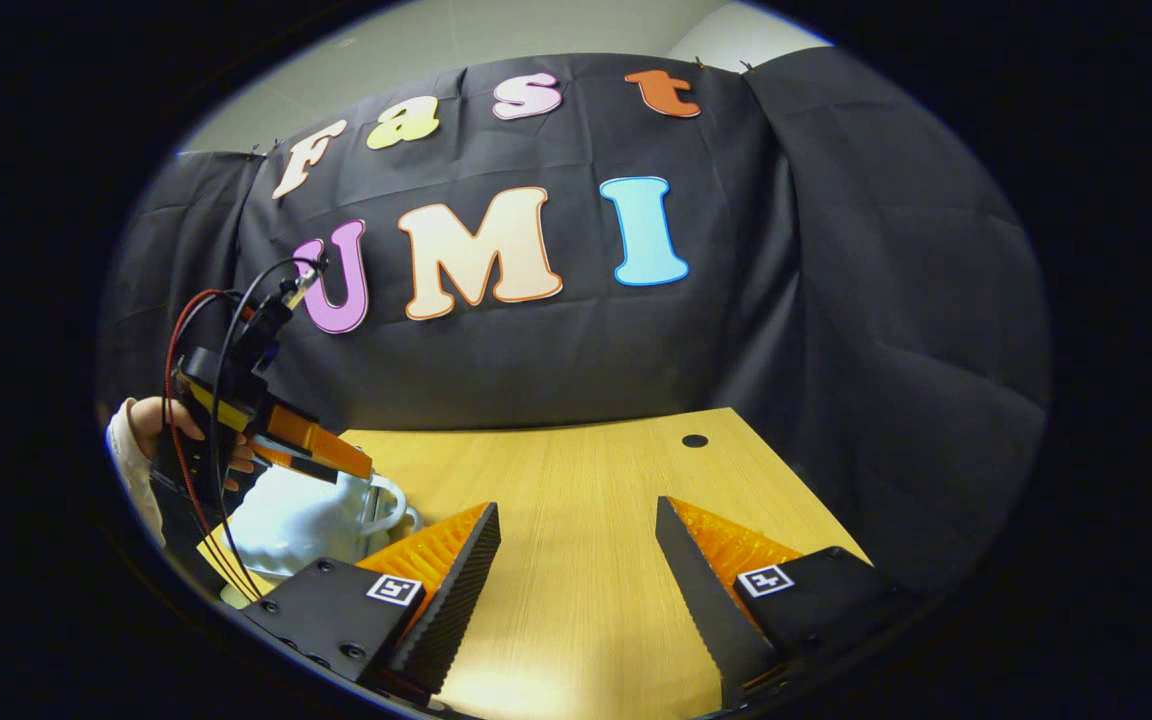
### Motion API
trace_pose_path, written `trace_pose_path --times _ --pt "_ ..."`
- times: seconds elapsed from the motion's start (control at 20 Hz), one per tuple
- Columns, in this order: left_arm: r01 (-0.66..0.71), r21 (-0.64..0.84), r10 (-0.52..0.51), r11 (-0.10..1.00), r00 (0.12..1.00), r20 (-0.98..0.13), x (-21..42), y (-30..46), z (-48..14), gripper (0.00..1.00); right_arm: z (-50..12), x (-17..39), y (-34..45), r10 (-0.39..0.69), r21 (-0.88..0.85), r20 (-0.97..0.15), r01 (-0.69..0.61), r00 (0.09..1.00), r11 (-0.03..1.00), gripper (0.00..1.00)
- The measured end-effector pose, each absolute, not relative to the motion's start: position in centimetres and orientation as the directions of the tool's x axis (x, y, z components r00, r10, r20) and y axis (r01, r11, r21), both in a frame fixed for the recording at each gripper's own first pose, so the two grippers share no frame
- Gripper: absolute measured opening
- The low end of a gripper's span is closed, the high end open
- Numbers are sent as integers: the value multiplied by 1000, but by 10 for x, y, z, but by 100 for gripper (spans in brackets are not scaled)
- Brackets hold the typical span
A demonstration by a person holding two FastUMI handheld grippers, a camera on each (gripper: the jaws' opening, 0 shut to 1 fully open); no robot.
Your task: First open the suitcase, pack the skin care products into it, and then close the suitcase.
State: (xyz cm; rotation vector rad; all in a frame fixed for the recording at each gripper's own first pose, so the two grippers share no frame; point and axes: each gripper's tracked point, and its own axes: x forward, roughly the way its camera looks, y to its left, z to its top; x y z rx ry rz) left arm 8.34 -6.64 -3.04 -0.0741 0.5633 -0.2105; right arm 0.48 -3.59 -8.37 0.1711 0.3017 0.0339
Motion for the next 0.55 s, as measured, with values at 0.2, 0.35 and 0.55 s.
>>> trace_pose_path --times 0.2,0.35,0.55 --pt "196 -96 -218 976 841 -496 60 -71 -25 94 -82 3 -29 75 176 -289 -24 954 984 98" --pt "205 -84 -219 975 838 -499 47 -72 -29 94 -81 3 -24 83 173 -284 -34 955 984 99" --pt "201 -68 -207 977 840 -502 43 -70 -33 94 -81 4 -18 95 175 -286 -46 954 983 98"
